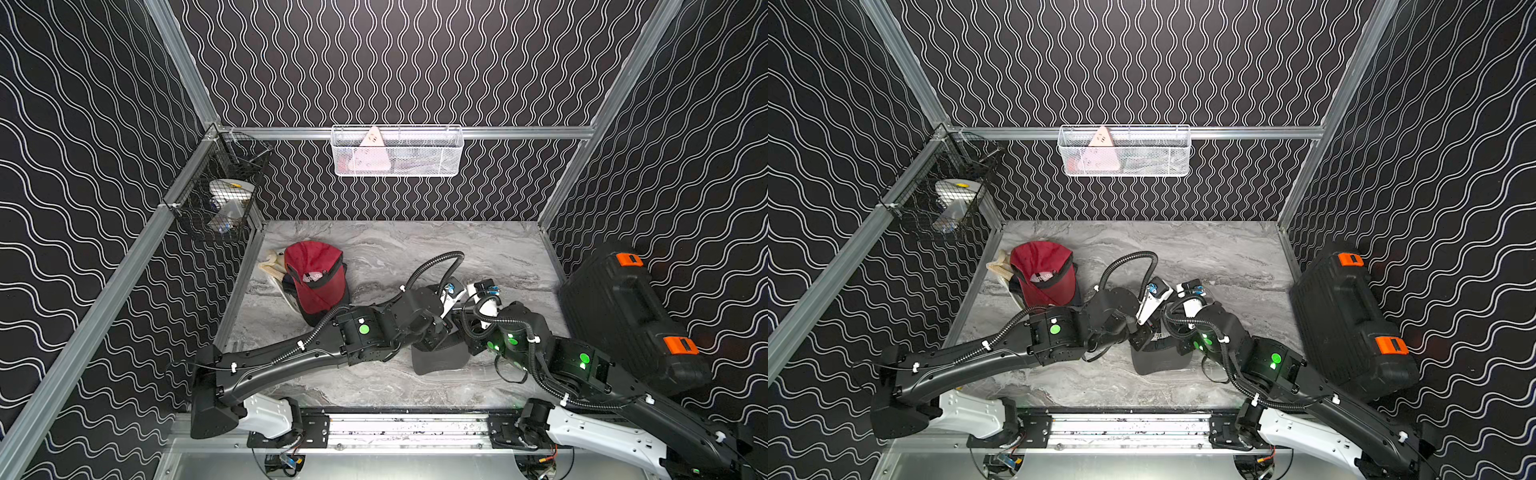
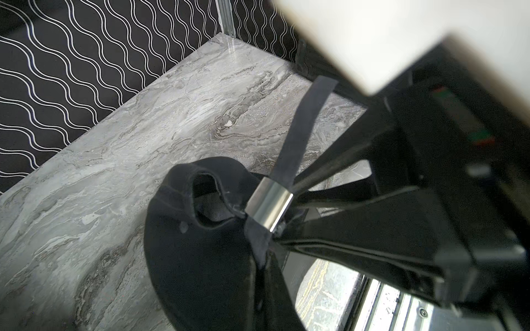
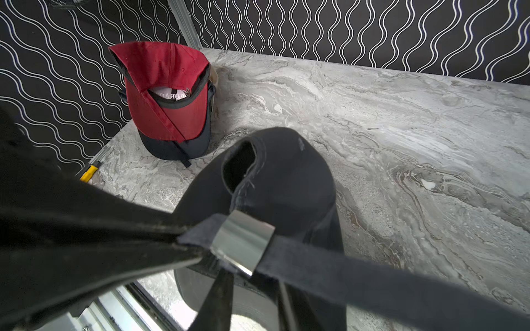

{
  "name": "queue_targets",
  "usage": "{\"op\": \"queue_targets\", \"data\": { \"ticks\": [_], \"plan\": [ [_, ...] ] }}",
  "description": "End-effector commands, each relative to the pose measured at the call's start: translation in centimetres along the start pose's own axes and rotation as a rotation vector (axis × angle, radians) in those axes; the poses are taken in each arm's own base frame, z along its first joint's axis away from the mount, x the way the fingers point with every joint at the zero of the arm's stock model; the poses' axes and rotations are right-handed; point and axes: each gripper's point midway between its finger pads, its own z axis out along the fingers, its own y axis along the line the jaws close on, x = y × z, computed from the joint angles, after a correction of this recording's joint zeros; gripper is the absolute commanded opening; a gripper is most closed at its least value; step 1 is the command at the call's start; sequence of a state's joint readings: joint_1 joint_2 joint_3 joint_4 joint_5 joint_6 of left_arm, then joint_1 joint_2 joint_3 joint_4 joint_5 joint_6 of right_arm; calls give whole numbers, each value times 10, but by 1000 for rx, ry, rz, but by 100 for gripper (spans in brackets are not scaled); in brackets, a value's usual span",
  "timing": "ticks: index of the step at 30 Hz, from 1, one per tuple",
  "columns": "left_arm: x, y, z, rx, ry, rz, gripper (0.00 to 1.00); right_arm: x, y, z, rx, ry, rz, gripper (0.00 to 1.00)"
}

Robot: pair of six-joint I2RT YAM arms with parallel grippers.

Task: Open the adjustable buckle of the baseball cap
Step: Pull the adjustable strap on the baseball cap.

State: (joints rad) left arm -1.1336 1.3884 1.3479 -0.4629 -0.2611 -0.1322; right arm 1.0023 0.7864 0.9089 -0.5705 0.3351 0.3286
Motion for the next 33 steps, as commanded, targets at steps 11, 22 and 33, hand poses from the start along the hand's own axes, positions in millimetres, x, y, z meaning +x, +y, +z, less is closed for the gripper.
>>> {"op": "queue_targets", "data": {
  "ticks": [11,22,33],
  "plan": [
    [-1,-14,1,75,19,-15,0,-17,7,-4,-42,-85,2,26],
    [-6,-19,0,102,16,-15,0,-13,12,-5,-87,-101,-47,29],
    [-9,-20,-2,113,7,-26,0,-4,10,-5,-94,-103,-59,25]
  ]
}}
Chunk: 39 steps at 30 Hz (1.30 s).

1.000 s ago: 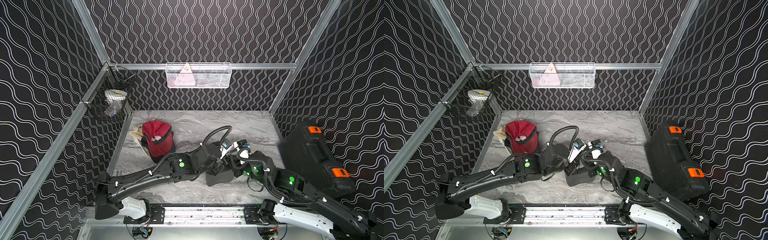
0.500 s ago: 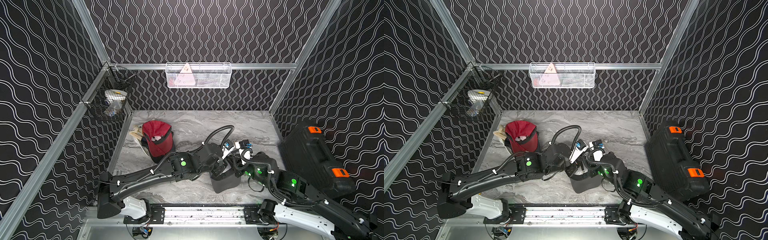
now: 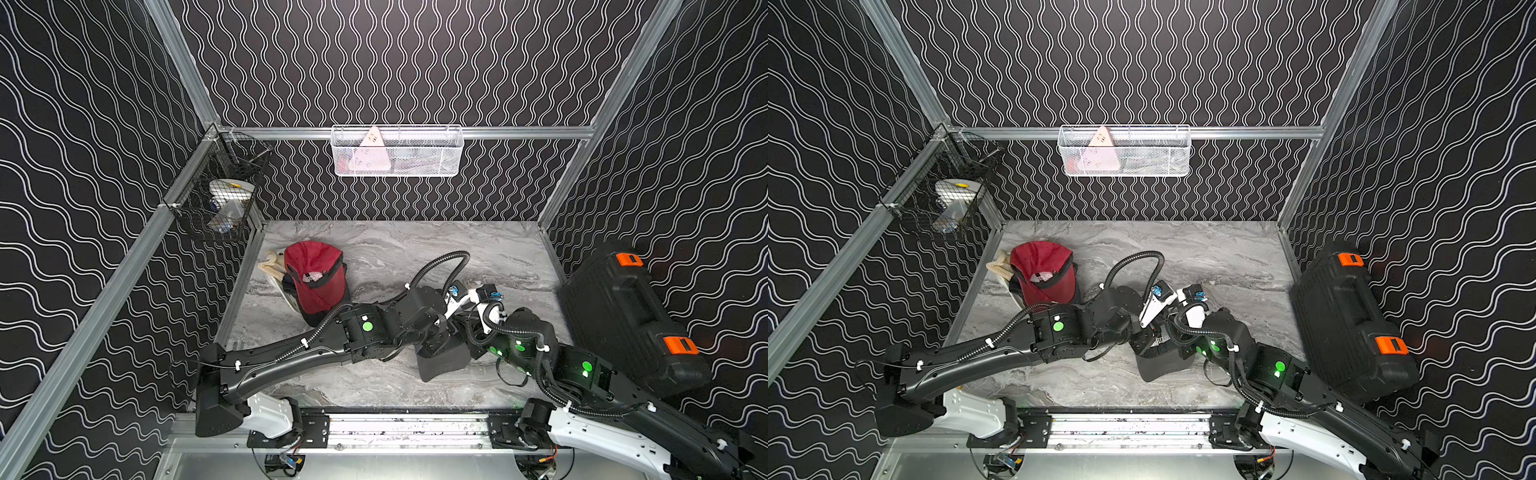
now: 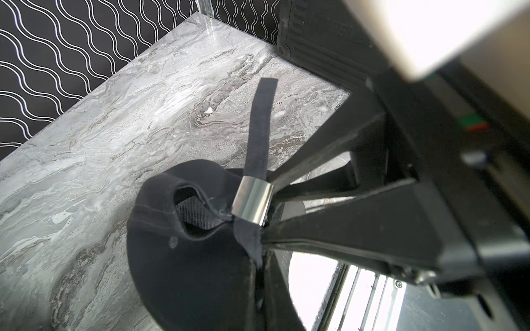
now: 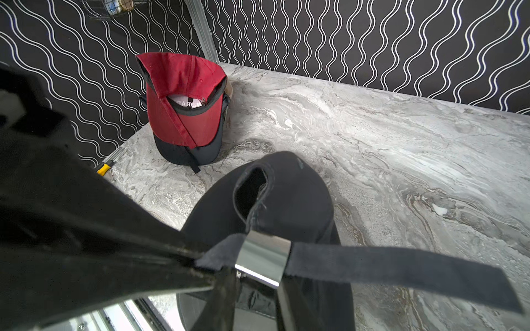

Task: Open the adjustable buckle of the baseball cap
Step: Pull the adjustable strap on the baseball cap.

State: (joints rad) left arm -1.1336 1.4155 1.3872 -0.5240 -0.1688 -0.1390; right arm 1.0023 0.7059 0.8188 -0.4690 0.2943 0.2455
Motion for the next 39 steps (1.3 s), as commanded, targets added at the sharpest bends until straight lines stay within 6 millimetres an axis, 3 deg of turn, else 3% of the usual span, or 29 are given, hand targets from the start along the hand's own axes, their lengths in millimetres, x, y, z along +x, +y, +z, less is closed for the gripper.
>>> {"op": "queue_targets", "data": {
  "ticks": [1,18,39],
  "plan": [
    [-16,-5,-5,31,-55,-27,0,-7,4,-1,-25,-39,-11,25],
    [-22,-8,-14,56,-73,-39,0,-8,3,1,-19,-66,-52,27],
    [-10,-13,-5,79,-38,-44,0,-29,3,-18,-53,-196,20,10]
  ]
}}
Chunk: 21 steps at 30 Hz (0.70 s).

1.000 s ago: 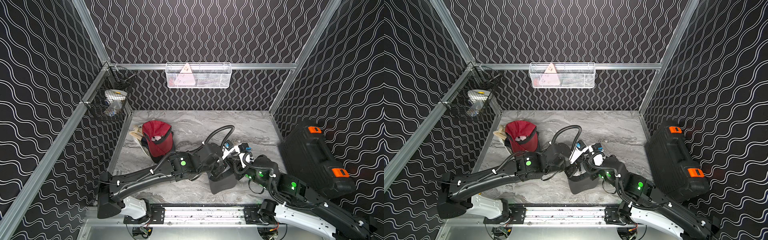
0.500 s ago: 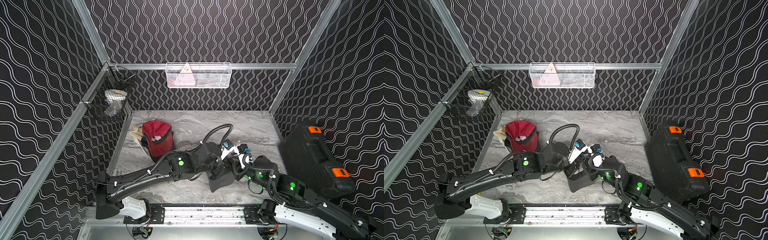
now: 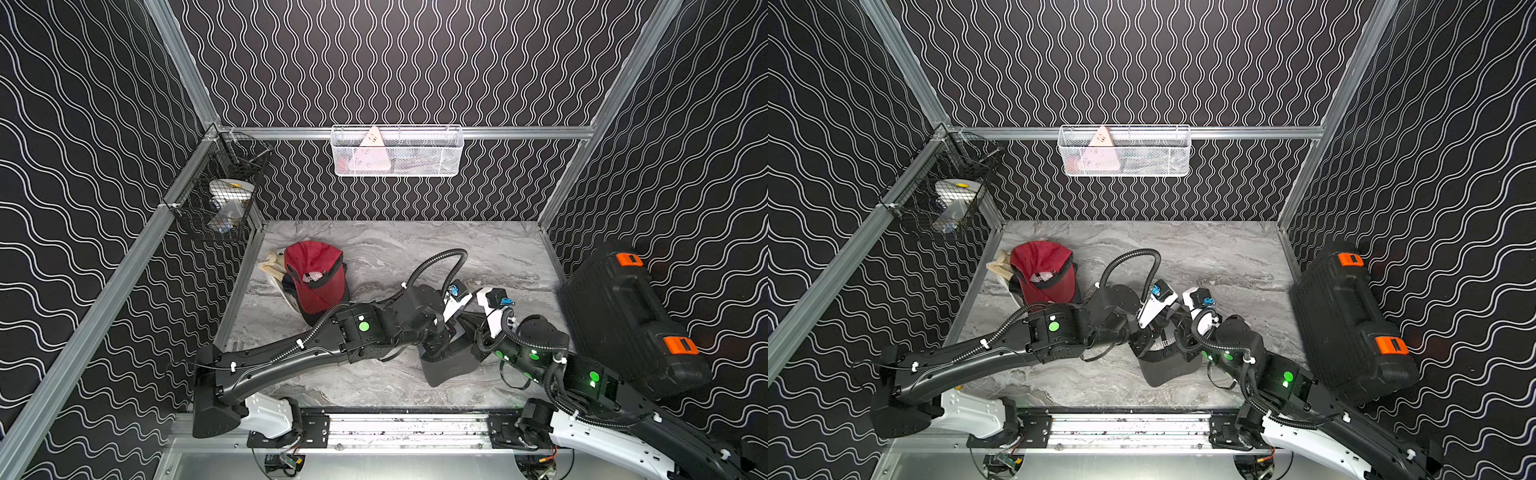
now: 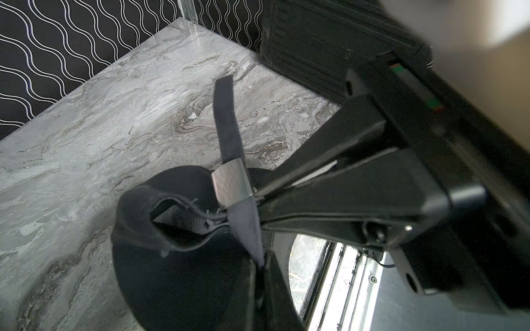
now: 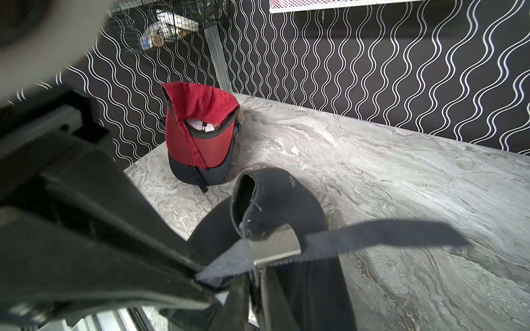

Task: Open the adjustable buckle of the baseball cap
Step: Pull the adjustable strap on the baseball cap.

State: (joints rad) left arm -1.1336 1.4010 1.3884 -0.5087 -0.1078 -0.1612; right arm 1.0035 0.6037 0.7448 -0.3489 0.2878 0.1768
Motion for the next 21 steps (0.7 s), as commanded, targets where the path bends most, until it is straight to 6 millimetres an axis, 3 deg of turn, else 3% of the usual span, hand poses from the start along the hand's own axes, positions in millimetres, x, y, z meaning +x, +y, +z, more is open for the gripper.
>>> {"op": "queue_targets", "data": {
  "ticks": [1,21],
  "plan": [
    [-3,-3,1,16,-17,-18,0,-15,0,-2,2,-60,47,9],
    [1,-2,-3,17,-18,-21,0,-23,-24,-17,116,-109,112,6]
  ]
}}
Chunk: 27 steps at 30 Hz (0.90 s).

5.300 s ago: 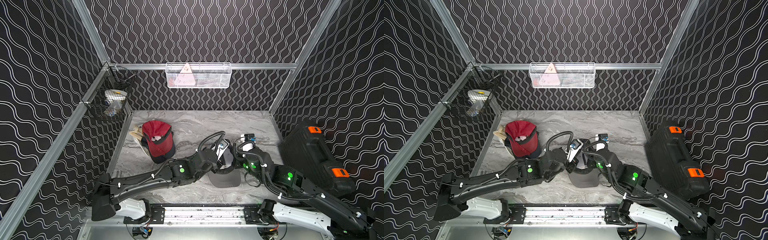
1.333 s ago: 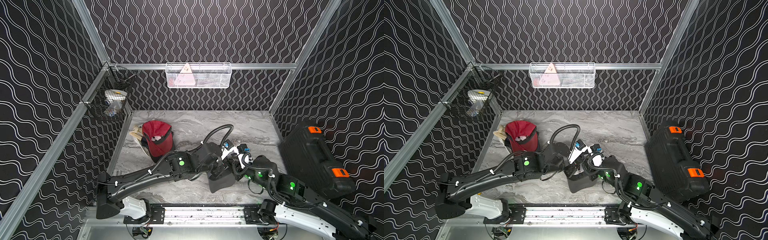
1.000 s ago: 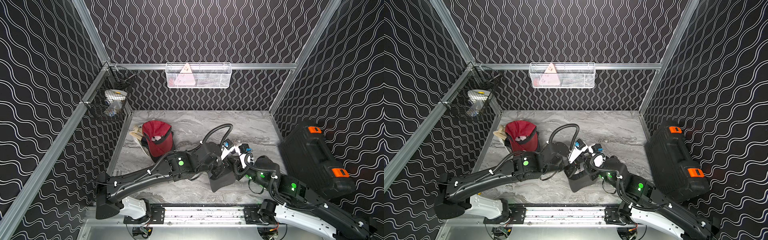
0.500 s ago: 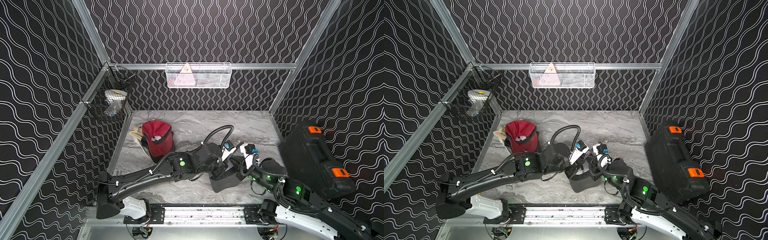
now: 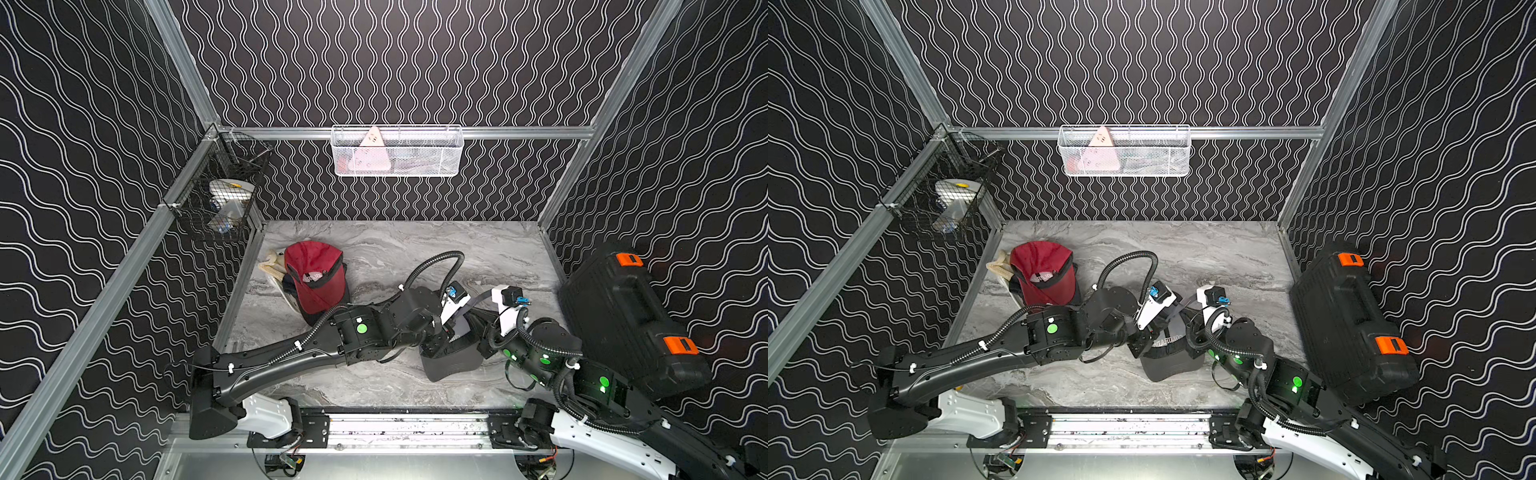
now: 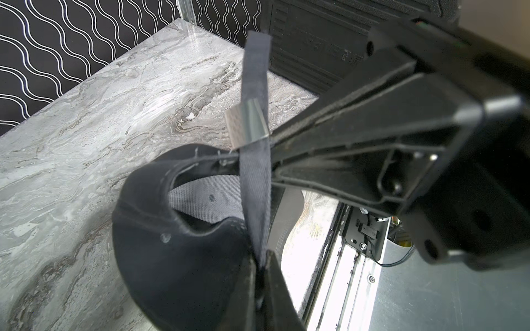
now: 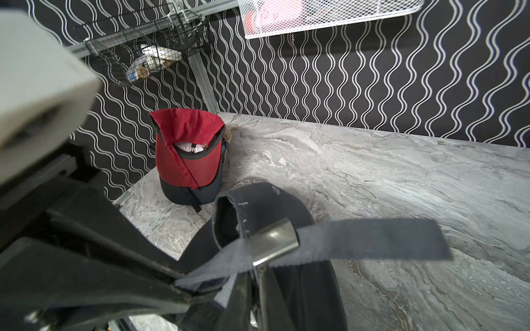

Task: Open the adjustable buckle of the baseball cap
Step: Pull the adjustable strap on the baseball cap.

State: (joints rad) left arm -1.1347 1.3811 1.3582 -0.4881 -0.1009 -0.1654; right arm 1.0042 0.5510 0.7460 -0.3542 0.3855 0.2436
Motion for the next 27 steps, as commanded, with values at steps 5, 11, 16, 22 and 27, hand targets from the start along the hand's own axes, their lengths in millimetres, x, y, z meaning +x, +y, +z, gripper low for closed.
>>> {"op": "queue_targets", "data": {
  "ticks": [5,11,16,22,27],
  "plan": [
    [-1,-1,-3,8,-9,-16,0,-13,-11,-5,57,-52,37,5],
    [2,0,-4,3,-8,-15,0,-15,-15,-8,75,-64,48,5],
    [2,1,-6,0,-9,-12,0,-19,-17,-11,86,-71,50,5],
    [2,3,-9,-7,-10,-10,0,-21,-22,-14,107,-83,50,5],
    [4,4,-10,-15,-5,-8,0,-24,-24,-17,119,-95,52,5]
  ]
}}
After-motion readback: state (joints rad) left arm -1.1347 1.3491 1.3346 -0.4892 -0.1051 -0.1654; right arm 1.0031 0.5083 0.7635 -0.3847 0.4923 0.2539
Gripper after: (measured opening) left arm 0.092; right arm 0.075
